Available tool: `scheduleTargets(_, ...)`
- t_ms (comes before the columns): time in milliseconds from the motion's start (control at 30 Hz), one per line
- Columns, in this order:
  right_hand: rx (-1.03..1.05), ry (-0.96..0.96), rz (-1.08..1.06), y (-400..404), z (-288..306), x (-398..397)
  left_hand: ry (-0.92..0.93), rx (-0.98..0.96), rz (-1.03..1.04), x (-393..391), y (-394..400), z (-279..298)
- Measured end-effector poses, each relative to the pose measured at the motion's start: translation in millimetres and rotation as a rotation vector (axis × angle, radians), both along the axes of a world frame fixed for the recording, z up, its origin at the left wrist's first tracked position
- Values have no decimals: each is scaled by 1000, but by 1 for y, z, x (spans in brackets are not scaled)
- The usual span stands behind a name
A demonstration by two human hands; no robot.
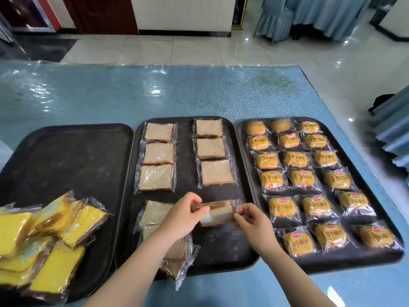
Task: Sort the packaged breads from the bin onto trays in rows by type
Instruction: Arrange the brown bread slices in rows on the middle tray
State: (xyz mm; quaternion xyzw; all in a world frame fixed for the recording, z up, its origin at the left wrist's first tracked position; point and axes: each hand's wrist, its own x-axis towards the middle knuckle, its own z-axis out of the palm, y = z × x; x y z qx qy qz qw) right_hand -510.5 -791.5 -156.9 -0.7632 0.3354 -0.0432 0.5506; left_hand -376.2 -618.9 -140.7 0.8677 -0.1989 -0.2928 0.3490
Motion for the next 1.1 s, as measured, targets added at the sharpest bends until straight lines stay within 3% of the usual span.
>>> scheduleTargets(133, 2, -50, 14, -1, -2, 0, 494, -99, 173, -8, -2, 7)
scheduleTargets(233, 41, -101, 34, -4, 2, 1, 684, -282, 397, -6, -4, 10)
scheduleTargets(333, 120, -113, 54, -10, 4, 3, 609, -322, 549, -4, -4, 8)
scheduleTargets(433, 184, -95, 50, -14, 4, 6, 505, -256, 516, -8, -4, -2)
scheduleTargets(733, -297, 40, 426, -15, -32, 3, 323, -82, 250, -29, -28, -13)
scheduleTargets(1100, -461, 80, 505, -29, -42, 36, 237, 92, 143, -17, -51, -12)
